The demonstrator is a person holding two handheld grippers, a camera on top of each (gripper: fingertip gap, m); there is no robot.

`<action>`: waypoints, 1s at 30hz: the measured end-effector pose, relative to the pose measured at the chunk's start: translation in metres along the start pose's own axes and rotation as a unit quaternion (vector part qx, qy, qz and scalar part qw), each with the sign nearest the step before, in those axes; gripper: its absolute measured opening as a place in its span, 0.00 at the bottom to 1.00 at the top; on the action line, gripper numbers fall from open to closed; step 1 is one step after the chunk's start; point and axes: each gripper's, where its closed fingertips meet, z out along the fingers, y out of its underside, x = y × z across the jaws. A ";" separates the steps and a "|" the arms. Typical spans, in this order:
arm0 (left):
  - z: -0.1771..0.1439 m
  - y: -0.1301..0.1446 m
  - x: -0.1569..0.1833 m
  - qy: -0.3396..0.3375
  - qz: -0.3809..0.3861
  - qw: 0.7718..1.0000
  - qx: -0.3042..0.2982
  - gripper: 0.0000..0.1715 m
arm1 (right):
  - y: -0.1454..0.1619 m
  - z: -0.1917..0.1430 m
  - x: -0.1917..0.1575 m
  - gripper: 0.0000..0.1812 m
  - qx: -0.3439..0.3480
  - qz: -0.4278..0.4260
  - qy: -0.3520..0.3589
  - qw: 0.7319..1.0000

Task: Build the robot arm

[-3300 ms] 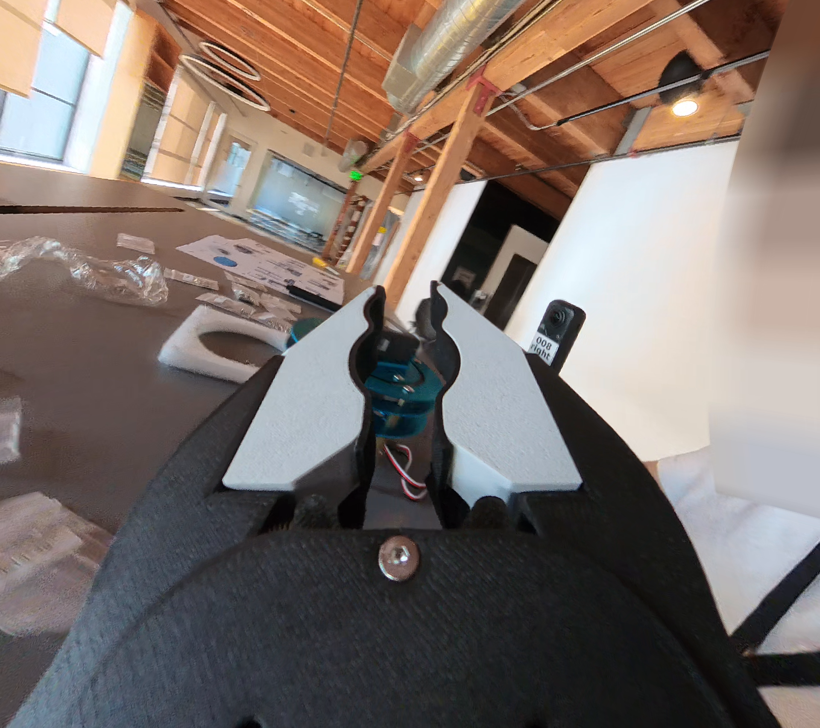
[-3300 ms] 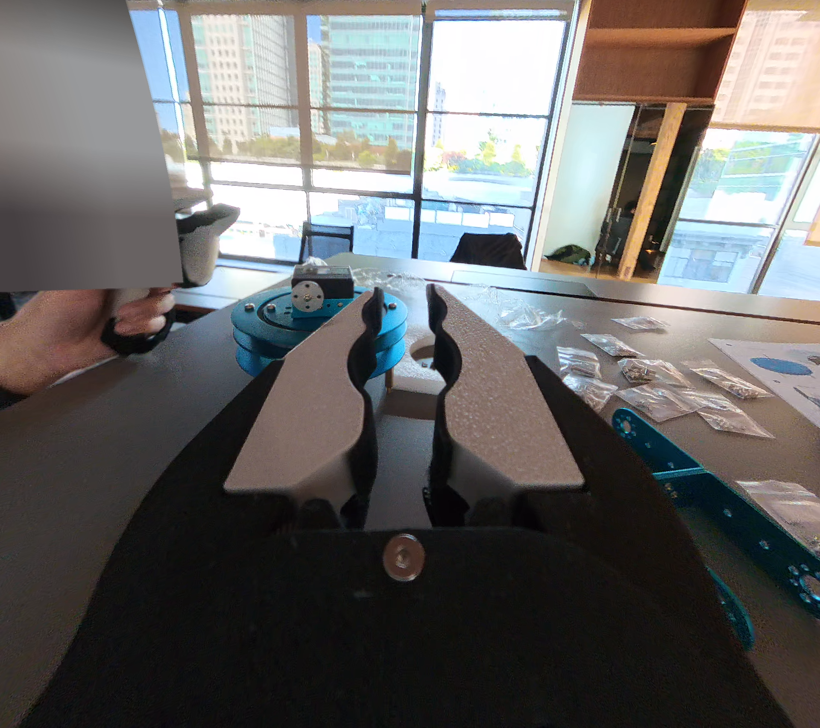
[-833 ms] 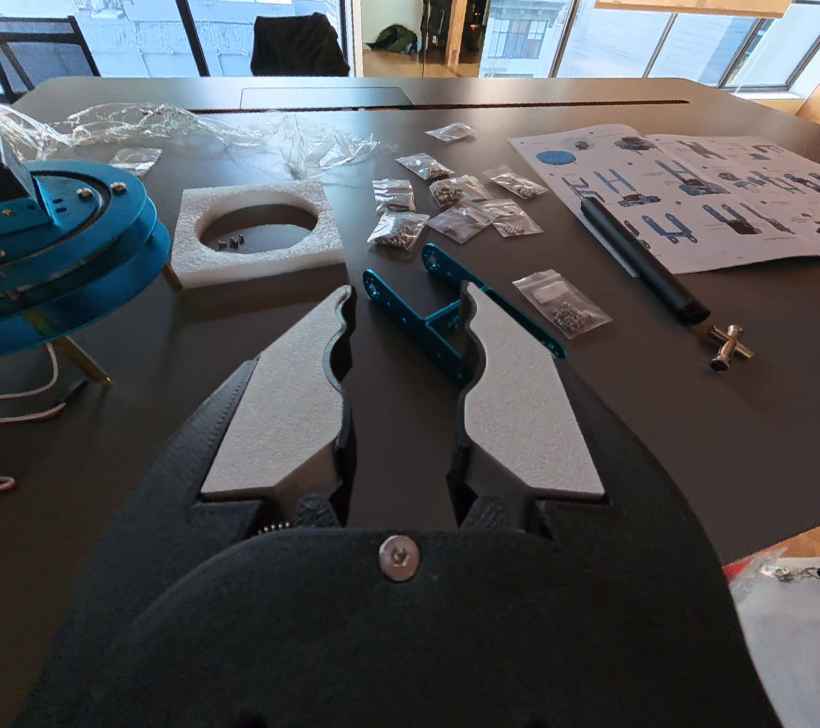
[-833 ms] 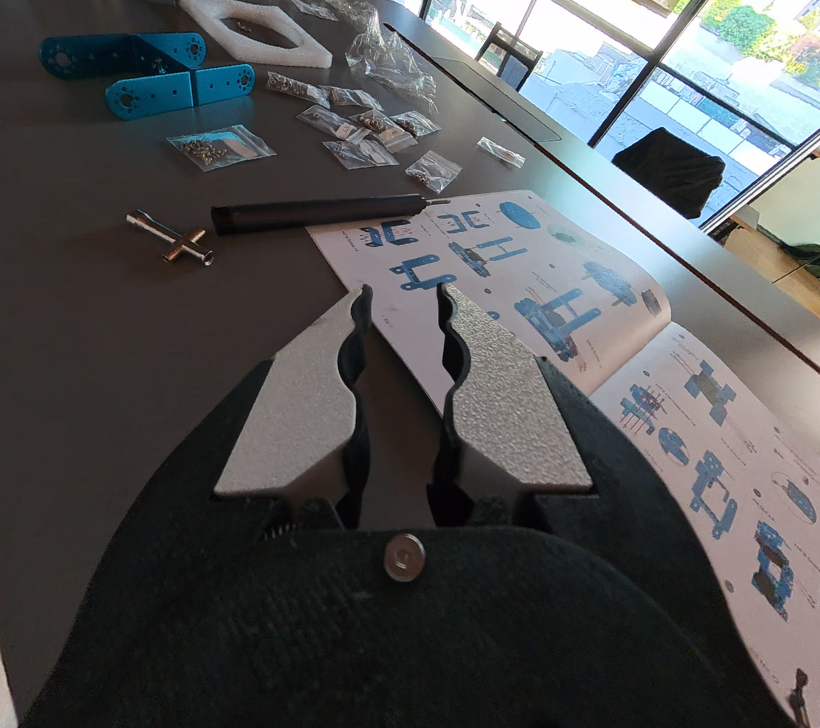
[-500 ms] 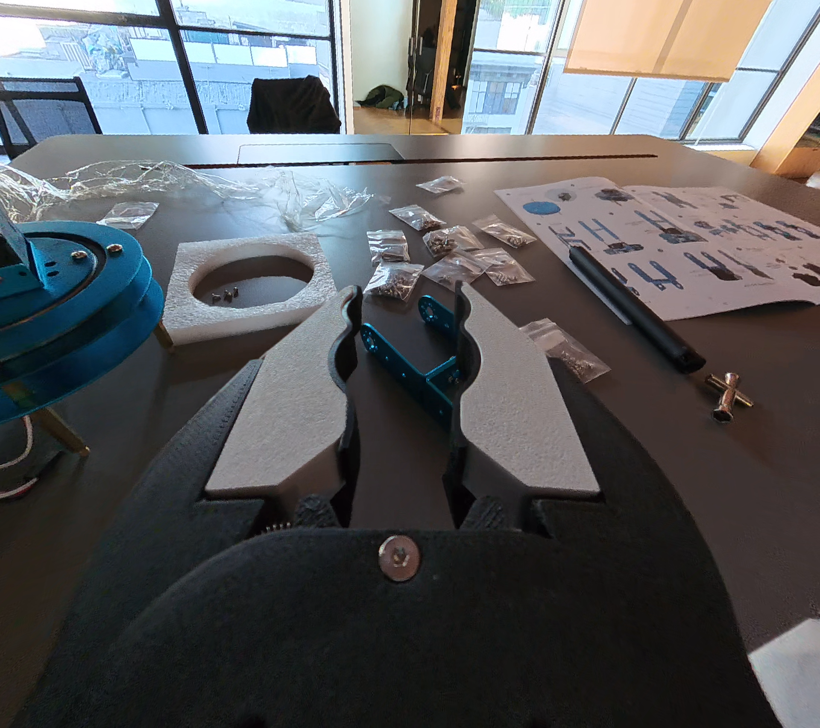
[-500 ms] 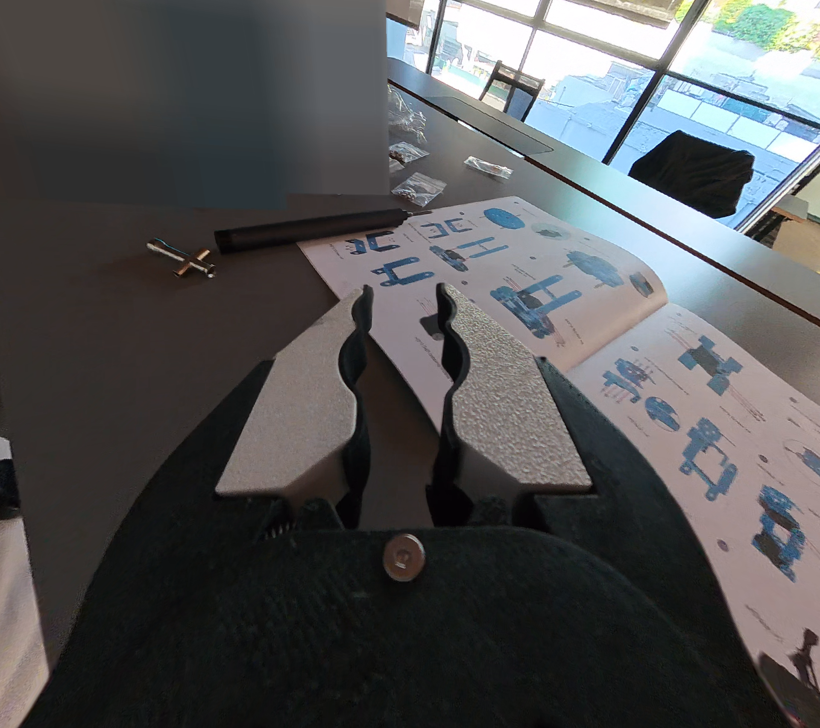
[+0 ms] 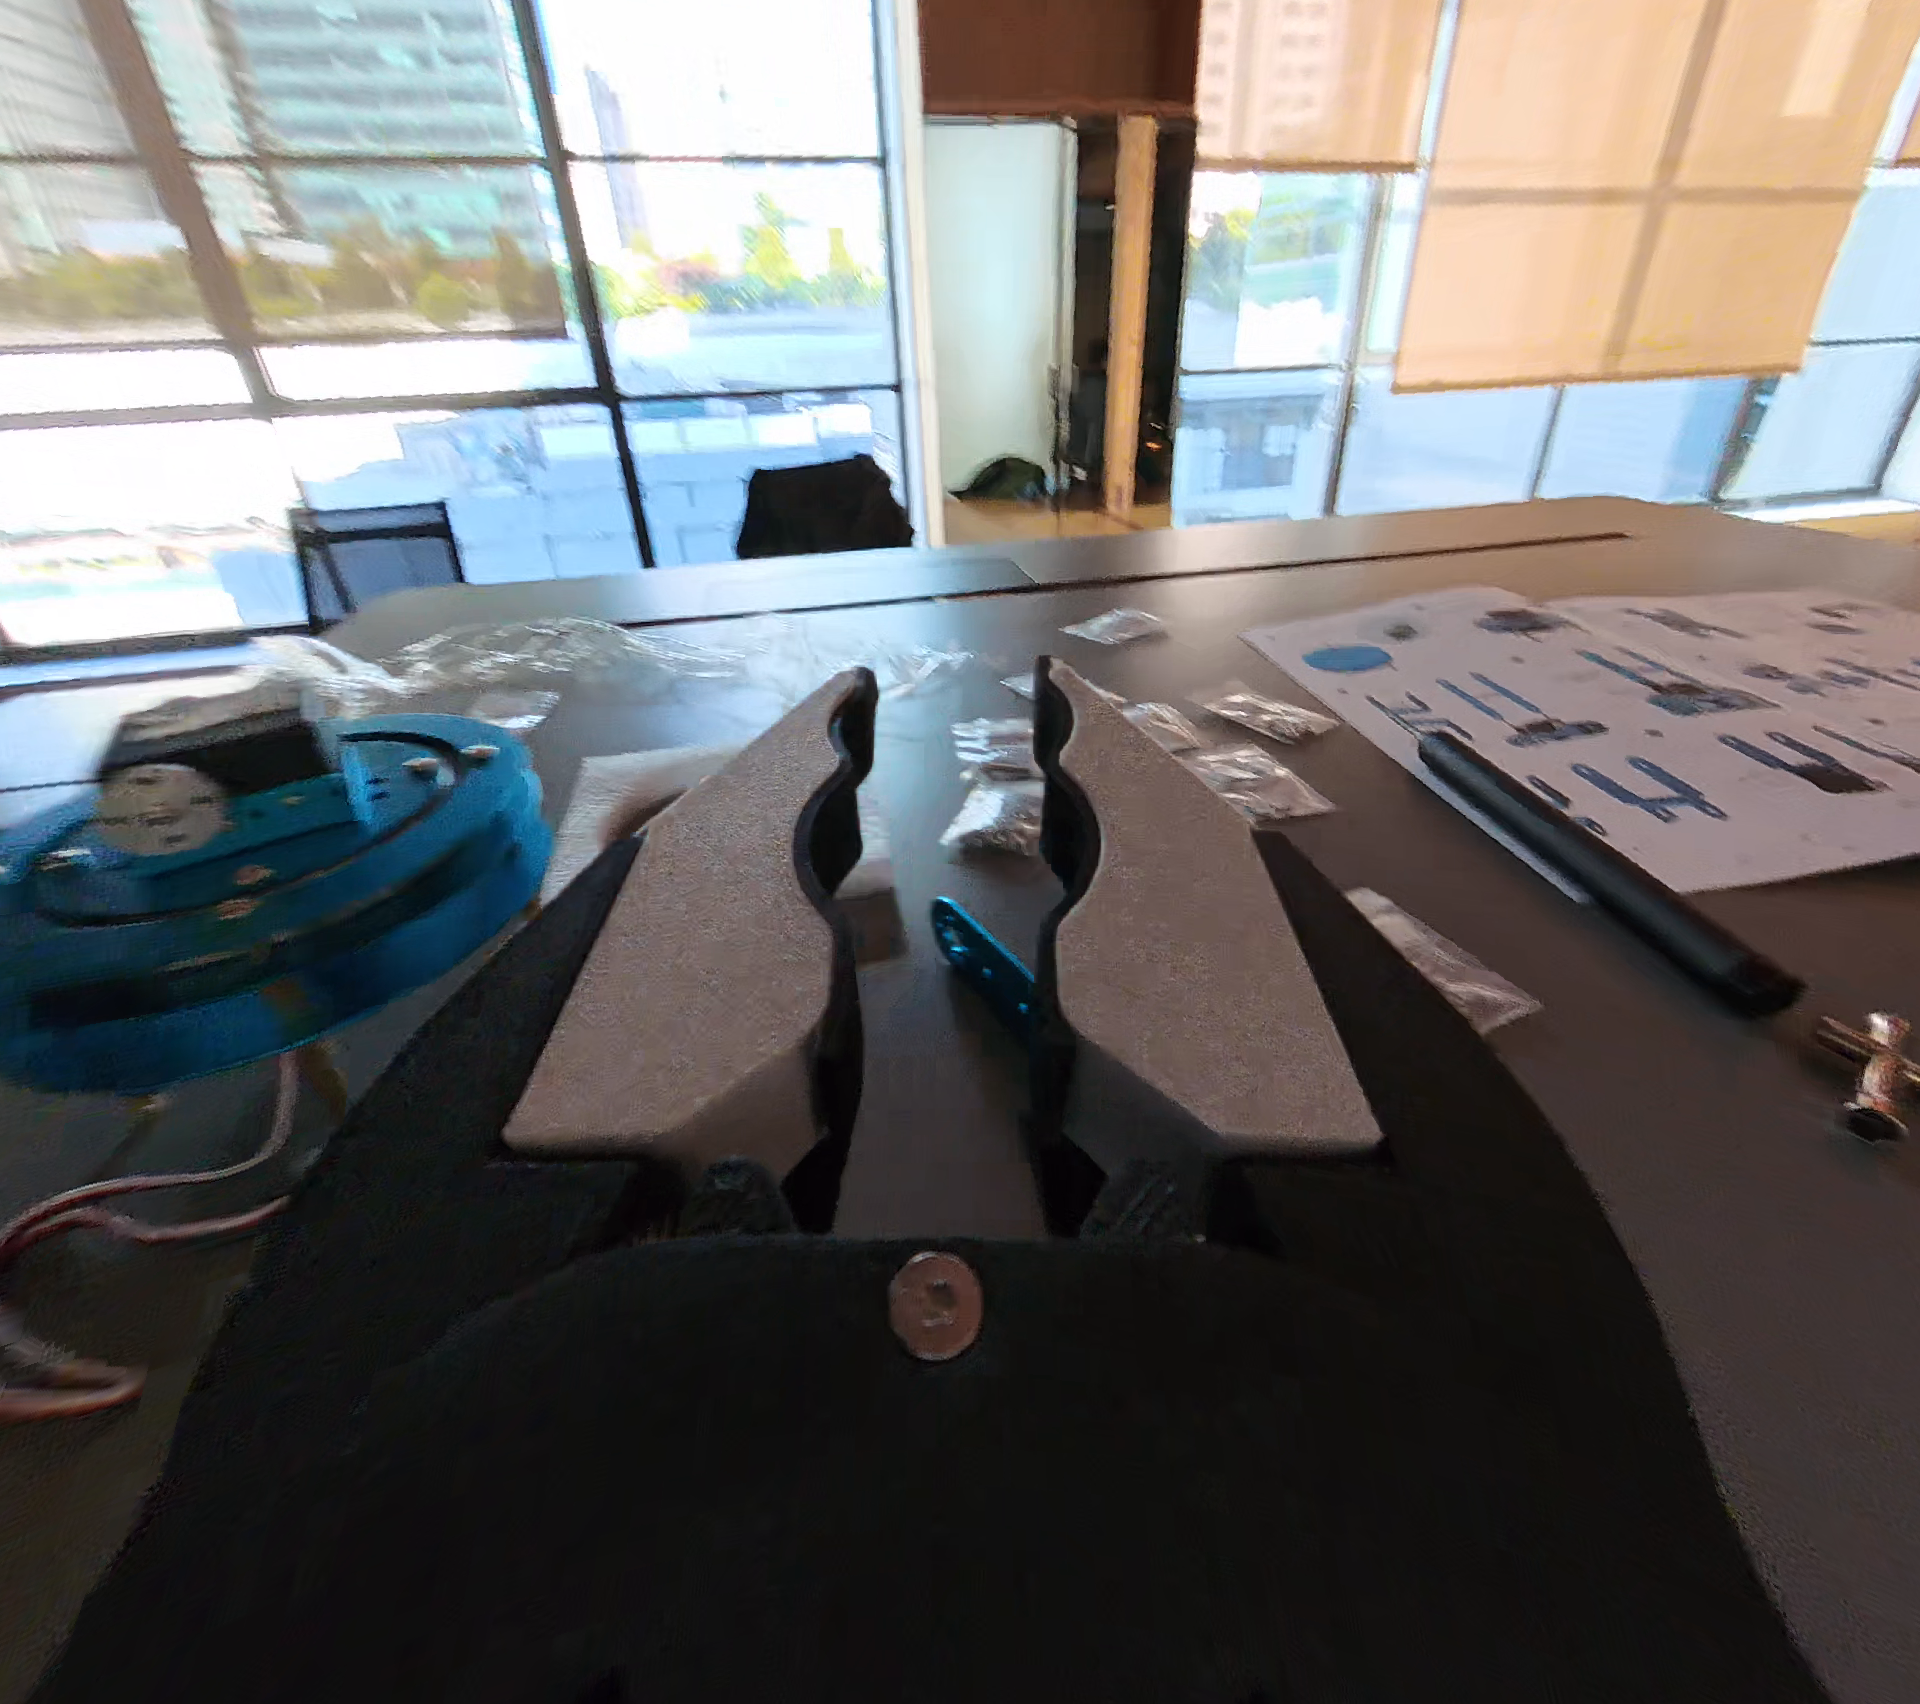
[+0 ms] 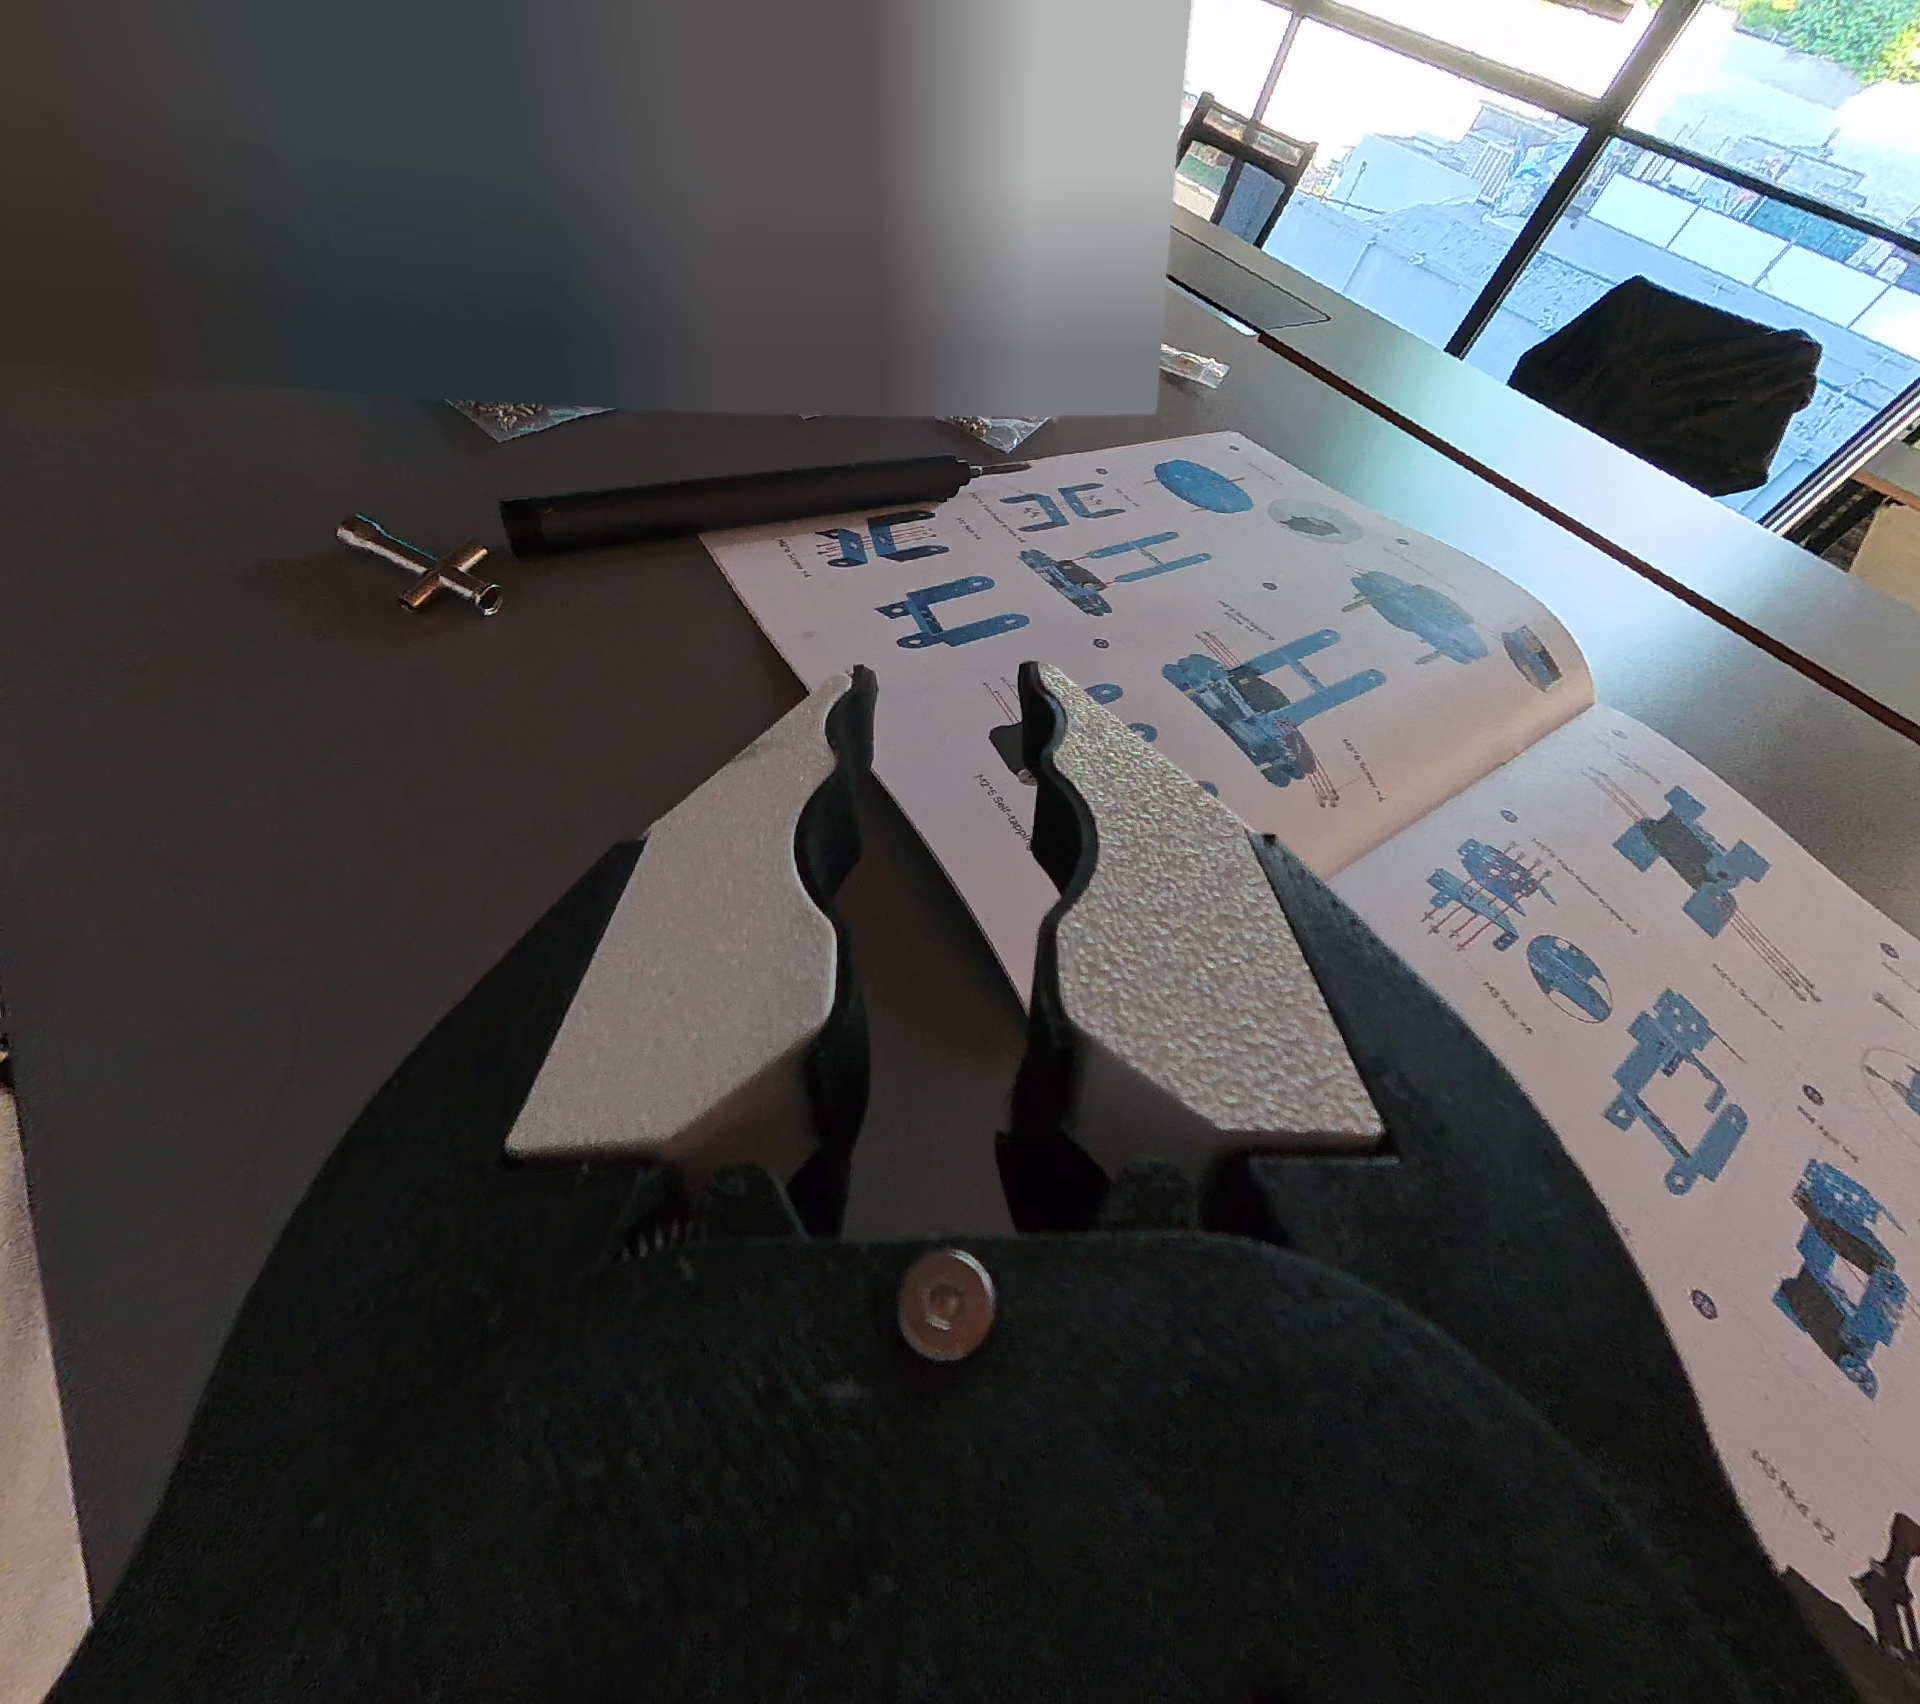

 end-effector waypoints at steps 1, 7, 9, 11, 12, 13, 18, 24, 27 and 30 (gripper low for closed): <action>-0.009 -0.008 -0.010 -0.030 0.010 0.999 0.013 0.16 | 0.000 0.000 0.000 0.15 0.000 0.001 0.000 1.000; -0.057 -0.038 -0.046 -0.097 0.000 0.995 0.016 0.18 | 0.000 0.002 -0.001 0.14 -0.001 0.010 -0.008 1.000; -0.050 -0.030 -0.035 -0.070 -0.025 0.997 0.011 0.19 | 0.000 0.003 -0.002 0.14 -0.004 0.003 -0.006 1.000; -0.037 -0.019 -0.024 -0.056 -0.028 0.998 0.010 0.18 | 0.001 0.004 -0.002 0.14 -0.008 -0.002 -0.004 1.000; -0.031 -0.012 -0.020 -0.054 -0.026 0.998 0.005 0.18 | 0.001 0.004 -0.002 0.14 -0.008 -0.003 -0.004 1.000; -0.024 -0.007 -0.016 -0.051 -0.023 0.998 -0.001 0.18 | 0.001 0.004 -0.002 0.14 -0.007 -0.003 -0.003 1.000; -0.002 0.009 -0.004 -0.033 -0.003 0.999 -0.030 0.17 | 0.000 0.001 0.004 0.14 0.003 0.006 0.007 1.000; 0.002 0.001 -0.005 -0.029 -0.018 0.999 0.006 0.15 | 0.000 0.001 0.013 0.14 0.006 0.031 0.018 0.999; 0.006 0.006 -0.007 -0.040 -0.011 0.999 -0.010 0.16 | 0.000 0.003 0.014 0.14 0.003 0.028 0.025 0.999; 0.012 0.014 -0.007 -0.050 0.004 0.998 -0.041 0.16 | 0.001 0.004 0.017 0.13 -0.002 0.034 0.030 0.999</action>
